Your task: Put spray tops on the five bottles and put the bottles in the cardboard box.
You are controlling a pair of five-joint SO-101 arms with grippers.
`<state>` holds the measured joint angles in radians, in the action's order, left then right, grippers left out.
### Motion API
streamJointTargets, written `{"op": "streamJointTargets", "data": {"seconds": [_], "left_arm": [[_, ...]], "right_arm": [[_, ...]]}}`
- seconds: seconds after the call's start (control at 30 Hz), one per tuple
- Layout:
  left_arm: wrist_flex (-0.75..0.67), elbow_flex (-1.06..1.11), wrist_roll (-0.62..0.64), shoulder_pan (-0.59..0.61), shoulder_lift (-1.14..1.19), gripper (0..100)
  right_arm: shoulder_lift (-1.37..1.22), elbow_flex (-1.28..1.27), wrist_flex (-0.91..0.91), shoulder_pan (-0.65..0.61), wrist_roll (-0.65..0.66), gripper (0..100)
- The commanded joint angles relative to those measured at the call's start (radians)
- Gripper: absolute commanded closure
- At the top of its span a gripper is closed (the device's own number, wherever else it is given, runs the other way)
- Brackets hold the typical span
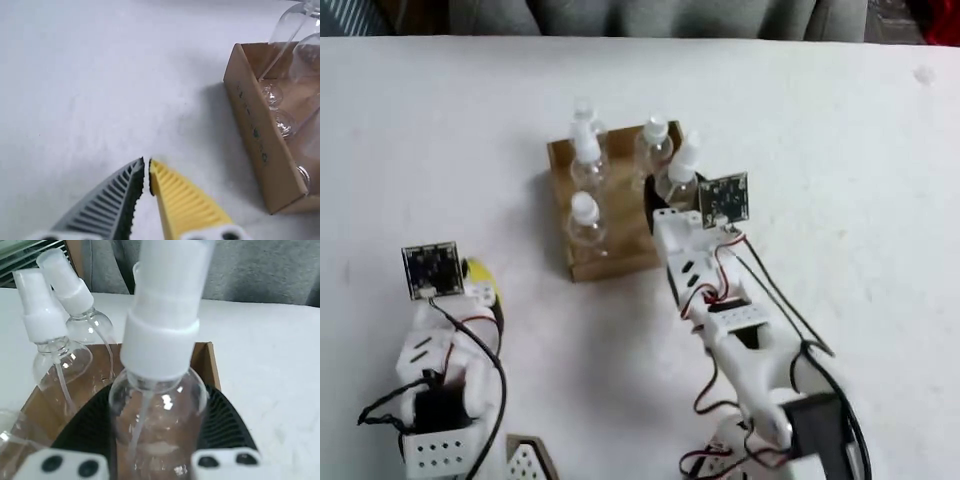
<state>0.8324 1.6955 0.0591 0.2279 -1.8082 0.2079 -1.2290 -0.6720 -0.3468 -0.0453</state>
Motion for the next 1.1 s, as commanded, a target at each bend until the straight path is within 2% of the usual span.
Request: {"op": "streamJointTargets", "data": {"seconds": [0.0, 0.33, 0.53, 1.07], "left_arm": [[0.018, -0.003, -0.012, -0.016, -0.004, 98], [0.018, -0.003, -0.012, -0.012, -0.004, 98], [0.017, -0.003, -0.012, -0.012, -0.004, 98], [0.017, -0.003, -0.012, -0.012, -0.004, 98]], "right_arm": [[-0.061, 0.060, -0.105, 0.008, 0.002, 98.2], [-0.257, 0.149, -0.170, 0.015, 0.003, 98.1], [-0.275, 0.137, -0.163, 0.005, 0.091, 98.1], [-0.372, 0.183, -0.171, -0.010, 0.101, 98.1]]}}
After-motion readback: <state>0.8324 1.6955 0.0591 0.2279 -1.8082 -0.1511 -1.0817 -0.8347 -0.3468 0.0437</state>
